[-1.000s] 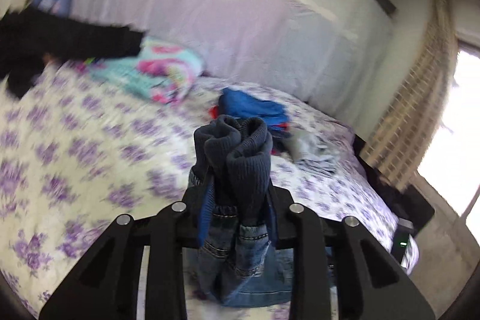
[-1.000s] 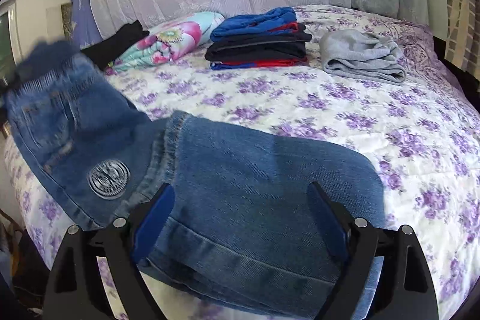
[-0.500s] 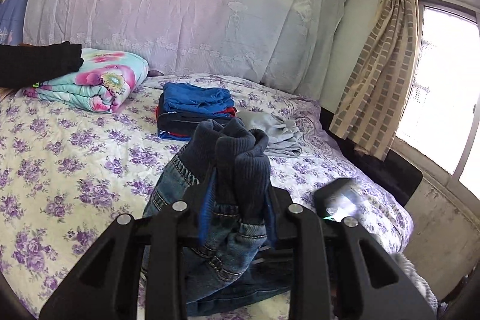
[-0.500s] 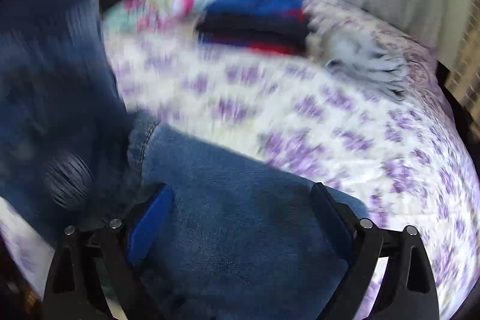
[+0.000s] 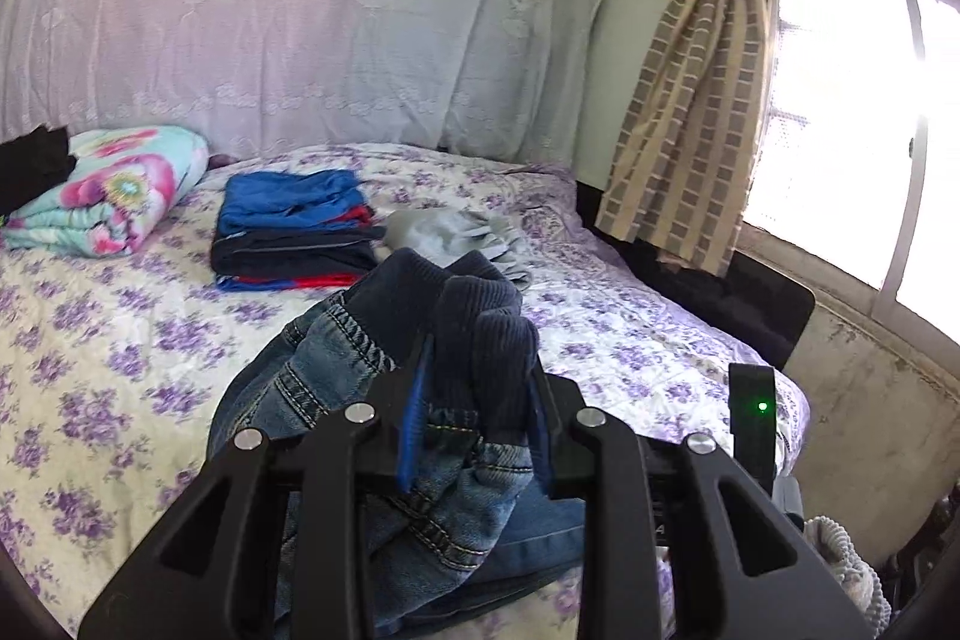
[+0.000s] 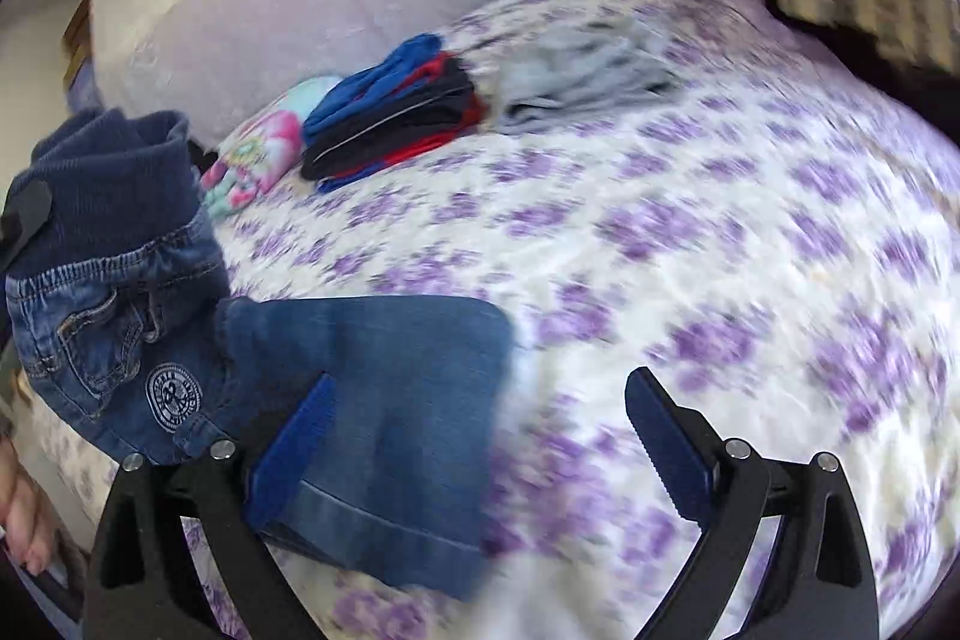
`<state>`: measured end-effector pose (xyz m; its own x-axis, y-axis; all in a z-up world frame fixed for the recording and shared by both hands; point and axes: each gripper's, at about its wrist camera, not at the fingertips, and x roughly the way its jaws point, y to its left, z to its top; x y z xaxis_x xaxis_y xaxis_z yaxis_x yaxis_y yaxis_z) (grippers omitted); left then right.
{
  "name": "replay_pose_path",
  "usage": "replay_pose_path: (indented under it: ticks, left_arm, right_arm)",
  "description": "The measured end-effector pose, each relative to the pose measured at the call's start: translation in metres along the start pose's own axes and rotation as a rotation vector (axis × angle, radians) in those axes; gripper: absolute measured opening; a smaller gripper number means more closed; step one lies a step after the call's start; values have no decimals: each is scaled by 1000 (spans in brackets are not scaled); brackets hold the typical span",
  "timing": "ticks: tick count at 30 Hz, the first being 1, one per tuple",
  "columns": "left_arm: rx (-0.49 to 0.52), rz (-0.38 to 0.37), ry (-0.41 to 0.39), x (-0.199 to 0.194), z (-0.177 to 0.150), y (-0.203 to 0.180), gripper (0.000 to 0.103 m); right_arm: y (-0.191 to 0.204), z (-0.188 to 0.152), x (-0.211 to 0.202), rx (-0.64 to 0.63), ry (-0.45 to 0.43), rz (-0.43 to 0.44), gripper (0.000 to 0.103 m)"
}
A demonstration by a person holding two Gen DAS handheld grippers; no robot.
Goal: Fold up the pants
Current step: 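Fold the waistband over the hem with the left tool while the right tool holds, then release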
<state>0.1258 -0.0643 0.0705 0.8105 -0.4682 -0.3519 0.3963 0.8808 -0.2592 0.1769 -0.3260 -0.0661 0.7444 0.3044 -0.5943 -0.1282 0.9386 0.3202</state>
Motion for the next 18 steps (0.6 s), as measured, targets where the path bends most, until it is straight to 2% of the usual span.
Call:
replay_pose_path:
  ticks: [4,7,10,14,17,18]
  left_arm:
    - [96,-26,34,25,-12,-43,26]
    - [186,-41,108,56,-43,-76,26]
    - [335,1,151,78,-83,-104,26]
    - [519,64,100,82,-127,-125,26]
    - [509,53,91,80,-125,-123,32]
    - [490,20,91,78,-123,-121,43]
  right_arm:
    - [-38,-4,-4,78,-7,-41,97]
    - [-62,-6,-5,170,-20,-31,97]
    - [-72,-8,-12,187,-38,-46,97]
    - [-81,-4,-25,218,-85,-42,97]
    - [-69,10,-42,205,-137,11,97]
    - [-60,15,-45,179,-137,28,97]
